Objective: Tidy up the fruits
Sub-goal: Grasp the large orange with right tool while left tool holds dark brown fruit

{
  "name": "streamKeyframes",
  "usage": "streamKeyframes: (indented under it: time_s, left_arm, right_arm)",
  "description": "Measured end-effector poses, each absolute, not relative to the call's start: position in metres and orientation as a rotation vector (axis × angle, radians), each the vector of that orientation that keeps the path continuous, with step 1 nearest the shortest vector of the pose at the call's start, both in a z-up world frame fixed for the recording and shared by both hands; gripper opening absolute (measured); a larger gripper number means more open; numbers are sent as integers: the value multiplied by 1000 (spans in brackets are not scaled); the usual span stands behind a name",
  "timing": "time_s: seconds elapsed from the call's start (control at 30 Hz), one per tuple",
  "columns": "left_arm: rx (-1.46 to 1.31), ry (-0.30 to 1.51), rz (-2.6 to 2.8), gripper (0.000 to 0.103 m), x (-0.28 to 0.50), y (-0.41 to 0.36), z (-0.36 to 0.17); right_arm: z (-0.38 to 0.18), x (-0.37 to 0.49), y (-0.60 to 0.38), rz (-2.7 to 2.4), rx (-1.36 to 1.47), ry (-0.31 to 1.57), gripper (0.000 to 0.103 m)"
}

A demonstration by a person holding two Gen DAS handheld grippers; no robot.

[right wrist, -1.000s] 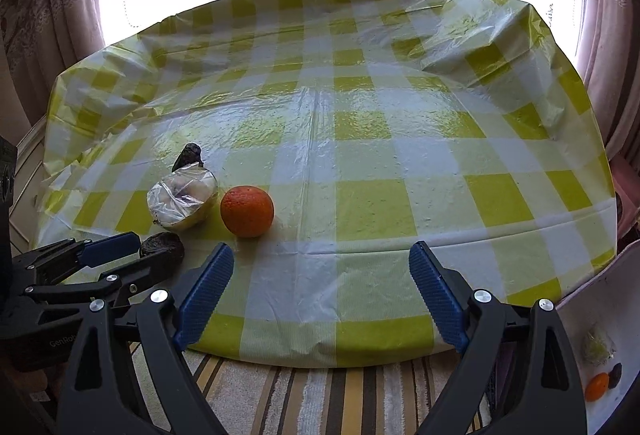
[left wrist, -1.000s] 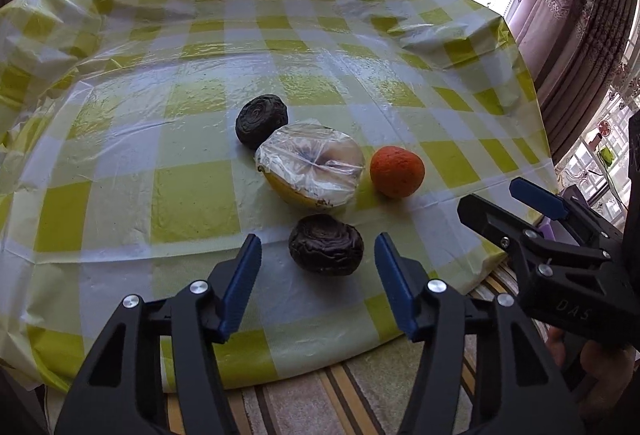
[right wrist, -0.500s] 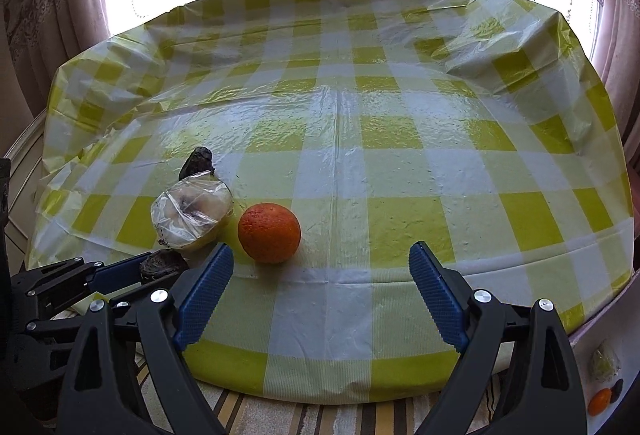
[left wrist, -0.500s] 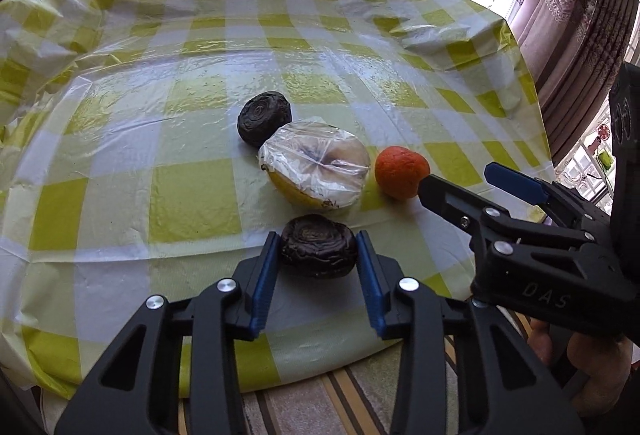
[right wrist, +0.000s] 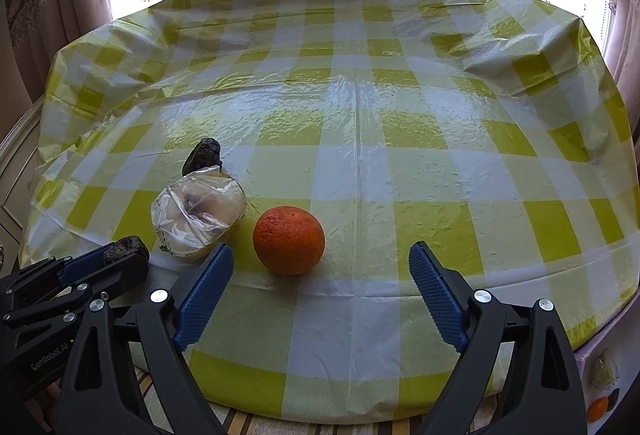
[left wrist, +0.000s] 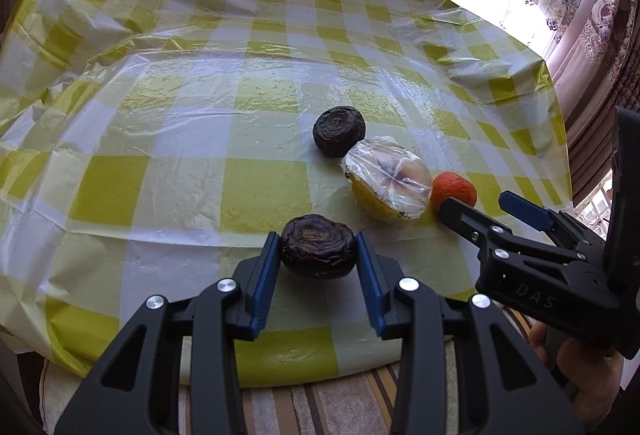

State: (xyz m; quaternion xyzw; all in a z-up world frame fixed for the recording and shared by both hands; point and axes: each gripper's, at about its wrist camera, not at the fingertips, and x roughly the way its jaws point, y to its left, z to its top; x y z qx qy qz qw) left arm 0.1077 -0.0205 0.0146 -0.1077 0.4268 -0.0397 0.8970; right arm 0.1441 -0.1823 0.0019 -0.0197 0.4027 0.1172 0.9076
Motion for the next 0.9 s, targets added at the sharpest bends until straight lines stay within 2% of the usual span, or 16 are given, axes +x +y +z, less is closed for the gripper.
streamKeyframes:
  time_s: [0.33, 0.5, 0.77, 0.9]
  left_arm:
    - [-228, 873, -11, 38, 105, -4, 16]
    - [-235, 870, -15, 38, 104, -2, 15]
    - [-235, 875, -13, 38, 103, -4, 13]
    - [-222, 871, -6, 38, 102, -6, 13]
  right_arm:
    - [0, 153, -172, 240, -62, 830, 87]
    - [0, 155, -168, 255, -70, 830, 74]
    - [-6, 156, -164, 290, -76, 852, 38]
    - [-6, 151, -164, 294, -85, 846, 37]
